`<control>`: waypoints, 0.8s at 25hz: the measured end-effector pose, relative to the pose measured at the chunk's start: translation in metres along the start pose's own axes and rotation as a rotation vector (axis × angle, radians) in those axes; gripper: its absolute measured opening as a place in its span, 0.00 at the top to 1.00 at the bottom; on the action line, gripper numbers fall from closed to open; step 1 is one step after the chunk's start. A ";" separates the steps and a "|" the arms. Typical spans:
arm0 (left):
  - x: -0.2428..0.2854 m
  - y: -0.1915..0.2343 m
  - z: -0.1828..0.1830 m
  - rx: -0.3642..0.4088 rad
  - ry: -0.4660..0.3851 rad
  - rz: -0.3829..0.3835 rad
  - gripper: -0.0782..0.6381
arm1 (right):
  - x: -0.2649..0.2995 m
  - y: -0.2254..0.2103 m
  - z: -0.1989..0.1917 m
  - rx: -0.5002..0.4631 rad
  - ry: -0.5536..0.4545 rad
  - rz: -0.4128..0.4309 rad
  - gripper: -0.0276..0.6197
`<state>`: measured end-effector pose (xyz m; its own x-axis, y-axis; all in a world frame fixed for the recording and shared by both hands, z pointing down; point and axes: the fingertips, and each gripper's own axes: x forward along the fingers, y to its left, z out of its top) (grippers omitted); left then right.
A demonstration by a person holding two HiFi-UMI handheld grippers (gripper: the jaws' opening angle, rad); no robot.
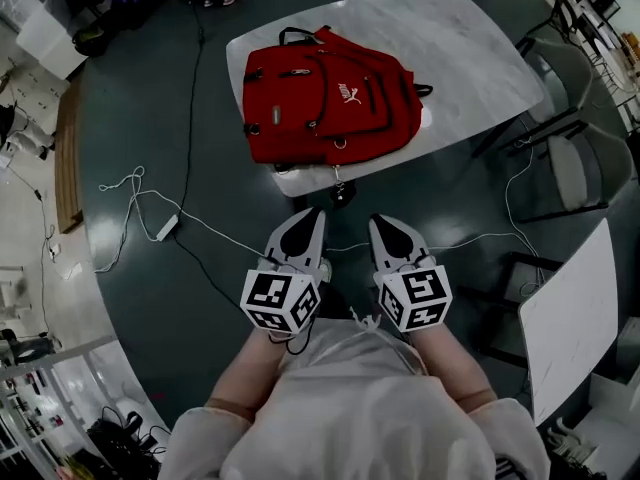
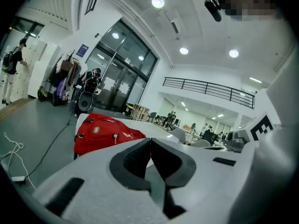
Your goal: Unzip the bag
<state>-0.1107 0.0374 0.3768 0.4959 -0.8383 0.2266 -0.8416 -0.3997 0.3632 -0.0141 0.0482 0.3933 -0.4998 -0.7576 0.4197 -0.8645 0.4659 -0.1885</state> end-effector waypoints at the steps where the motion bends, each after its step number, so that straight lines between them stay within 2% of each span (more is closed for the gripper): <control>1: 0.009 0.010 0.007 0.010 0.009 -0.006 0.86 | 0.012 -0.003 0.008 -0.001 0.003 -0.007 0.91; 5: 0.039 0.046 0.016 0.029 0.054 -0.021 0.86 | 0.059 -0.012 0.021 0.014 0.036 -0.032 0.91; 11: 0.065 0.082 -0.006 0.012 0.144 -0.010 0.86 | 0.109 -0.021 -0.005 0.047 0.163 -0.026 0.91; 17: 0.092 0.103 -0.028 -0.019 0.159 0.001 0.86 | 0.147 -0.030 -0.030 0.063 0.250 0.027 0.91; 20: 0.106 0.109 -0.038 0.009 0.138 0.019 0.86 | 0.163 -0.041 -0.039 0.060 0.275 0.040 0.91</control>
<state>-0.1412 -0.0812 0.4745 0.5044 -0.7867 0.3558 -0.8526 -0.3886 0.3495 -0.0582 -0.0764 0.5042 -0.5078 -0.5827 0.6345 -0.8500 0.4587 -0.2590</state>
